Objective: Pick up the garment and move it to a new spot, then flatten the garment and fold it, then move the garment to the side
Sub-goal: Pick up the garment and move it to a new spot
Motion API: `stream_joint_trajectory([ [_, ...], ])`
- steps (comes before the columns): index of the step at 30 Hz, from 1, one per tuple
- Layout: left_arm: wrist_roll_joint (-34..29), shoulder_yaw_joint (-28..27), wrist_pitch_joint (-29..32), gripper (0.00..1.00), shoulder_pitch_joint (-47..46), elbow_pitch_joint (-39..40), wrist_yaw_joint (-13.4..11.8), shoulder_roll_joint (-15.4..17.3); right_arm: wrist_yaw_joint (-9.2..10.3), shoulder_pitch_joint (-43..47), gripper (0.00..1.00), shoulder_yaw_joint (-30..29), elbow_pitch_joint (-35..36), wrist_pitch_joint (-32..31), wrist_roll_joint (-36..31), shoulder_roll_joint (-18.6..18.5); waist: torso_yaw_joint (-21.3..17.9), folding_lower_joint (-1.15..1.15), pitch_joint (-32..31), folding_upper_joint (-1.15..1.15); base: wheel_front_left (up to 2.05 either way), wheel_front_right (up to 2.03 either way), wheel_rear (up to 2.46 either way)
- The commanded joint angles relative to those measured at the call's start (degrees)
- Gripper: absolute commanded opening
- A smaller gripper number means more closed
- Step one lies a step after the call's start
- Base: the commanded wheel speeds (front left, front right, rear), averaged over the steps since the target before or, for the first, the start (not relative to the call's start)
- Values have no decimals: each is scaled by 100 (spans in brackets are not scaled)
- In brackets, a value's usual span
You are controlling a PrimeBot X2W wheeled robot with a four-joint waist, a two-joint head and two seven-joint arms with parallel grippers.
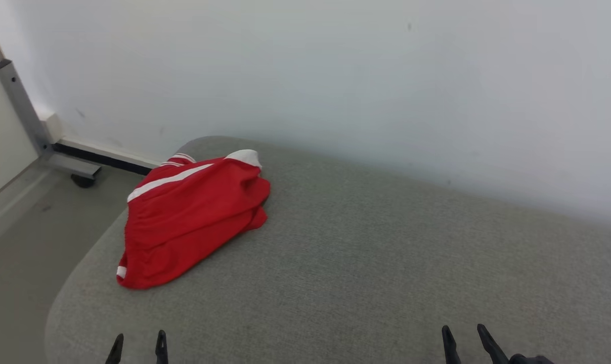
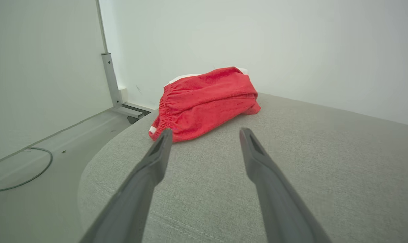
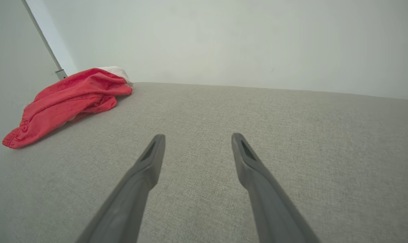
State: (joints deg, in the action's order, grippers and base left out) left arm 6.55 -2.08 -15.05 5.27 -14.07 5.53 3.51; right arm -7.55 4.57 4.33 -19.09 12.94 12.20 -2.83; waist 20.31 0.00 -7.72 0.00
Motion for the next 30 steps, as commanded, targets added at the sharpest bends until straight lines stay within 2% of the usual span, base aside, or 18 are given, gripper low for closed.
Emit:
stream_joint_trajectory([
  [1,-10,-67,-20,100,19,53,-24,22,12,-93,100,67,-17,25,48,-9,405,0,44,0,0,0,0],
  [12,27,-332,-20,100,64,284,-87,-20,12,-504,100,374,-256,105,102,-12,652,0,312,0,0,0,0],
  [18,62,-381,-20,100,4,82,-137,-35,12,-585,100,434,-388,156,145,-12,682,0,355,0,0,0,0],
  [24,461,-509,-20,100,-413,-431,-398,-59,12,-488,100,336,-401,185,119,-13,696,0,377,0,0,0,0],
  [30,732,-380,320,100,-1316,-1079,-161,40,12,-307,100,217,-247,157,35,-9,694,0,506,0,0,0,0],
])
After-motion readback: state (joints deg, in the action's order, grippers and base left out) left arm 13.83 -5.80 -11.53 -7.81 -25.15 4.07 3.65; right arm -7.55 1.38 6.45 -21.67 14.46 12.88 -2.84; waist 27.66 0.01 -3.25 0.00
